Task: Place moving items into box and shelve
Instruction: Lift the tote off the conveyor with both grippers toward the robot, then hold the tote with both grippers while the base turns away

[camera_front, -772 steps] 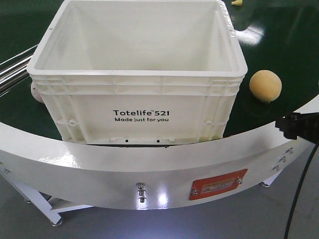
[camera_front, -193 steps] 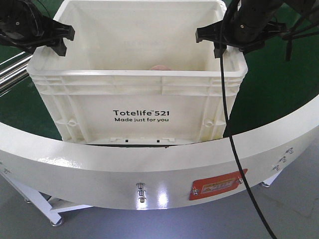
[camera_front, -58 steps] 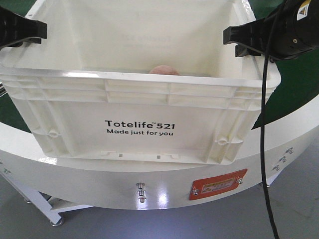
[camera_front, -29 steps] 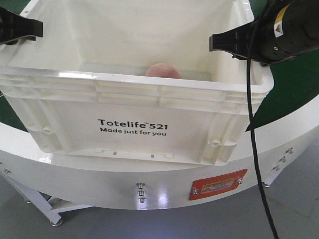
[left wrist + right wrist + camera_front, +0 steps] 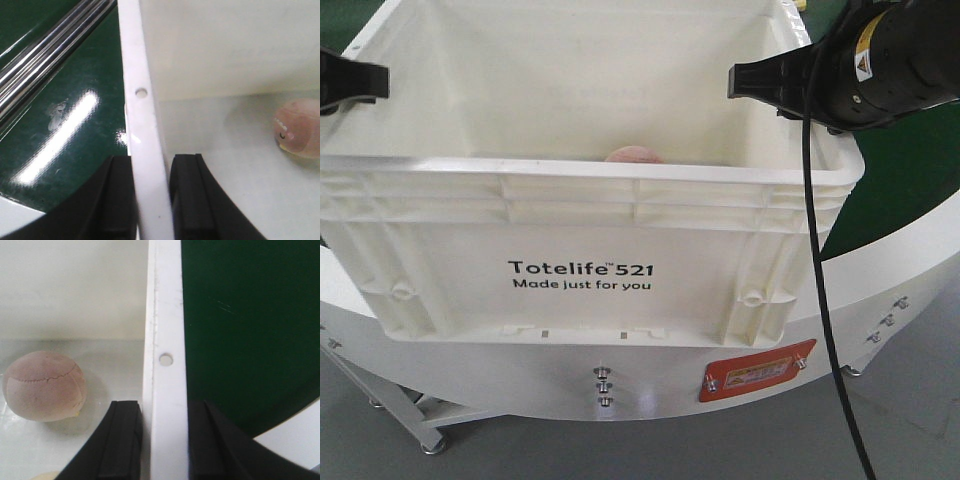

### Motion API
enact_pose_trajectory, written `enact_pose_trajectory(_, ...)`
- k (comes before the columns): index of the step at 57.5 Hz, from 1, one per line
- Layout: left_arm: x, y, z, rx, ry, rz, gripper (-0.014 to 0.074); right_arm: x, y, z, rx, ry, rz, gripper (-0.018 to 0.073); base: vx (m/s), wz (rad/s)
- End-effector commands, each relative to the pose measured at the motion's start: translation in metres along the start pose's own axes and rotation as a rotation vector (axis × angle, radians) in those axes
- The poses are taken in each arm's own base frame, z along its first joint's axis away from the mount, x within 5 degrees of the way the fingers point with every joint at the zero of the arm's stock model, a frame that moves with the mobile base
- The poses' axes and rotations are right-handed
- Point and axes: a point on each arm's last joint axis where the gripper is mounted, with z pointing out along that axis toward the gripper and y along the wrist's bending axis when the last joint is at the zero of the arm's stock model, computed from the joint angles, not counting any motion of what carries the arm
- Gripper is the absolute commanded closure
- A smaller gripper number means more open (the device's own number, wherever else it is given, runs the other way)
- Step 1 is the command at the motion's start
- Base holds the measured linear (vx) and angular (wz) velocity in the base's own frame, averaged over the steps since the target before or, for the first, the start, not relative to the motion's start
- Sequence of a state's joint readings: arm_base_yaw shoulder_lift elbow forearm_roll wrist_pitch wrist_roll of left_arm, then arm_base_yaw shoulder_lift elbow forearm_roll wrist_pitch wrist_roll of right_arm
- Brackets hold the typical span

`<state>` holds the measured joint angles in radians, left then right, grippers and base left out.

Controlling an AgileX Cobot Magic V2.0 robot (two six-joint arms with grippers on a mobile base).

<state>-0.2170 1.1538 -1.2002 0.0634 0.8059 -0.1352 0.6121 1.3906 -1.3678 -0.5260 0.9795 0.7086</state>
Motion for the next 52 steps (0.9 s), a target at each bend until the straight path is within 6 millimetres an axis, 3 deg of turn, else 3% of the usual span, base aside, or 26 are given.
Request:
enact_pose_trajectory(1,-0.0166,-0.0027,-0.0394,0.044,-0.282,-0.006,0.0467,-0.0247,-0.0013,-0.0262,-0.068,-0.213,-0.017,0.0432,0.0,0.0)
enact_pose_trajectory(7,-0.0132,-0.0019,-0.0482,0.045,-0.288,-0.007,0.0467,-0.0247,-0.0013,-0.0262,-0.068,-0.213,-0.017,0.0432,0.0,0.0)
enact_pose_trajectory(52,-0.0117,-0.0022,-0.0402,0.042,-0.246,-0.007,0.0467,-0.0233,-0.0025,-0.0258,-0.055,-0.197,-0.015,0.0432,0.0,0.0)
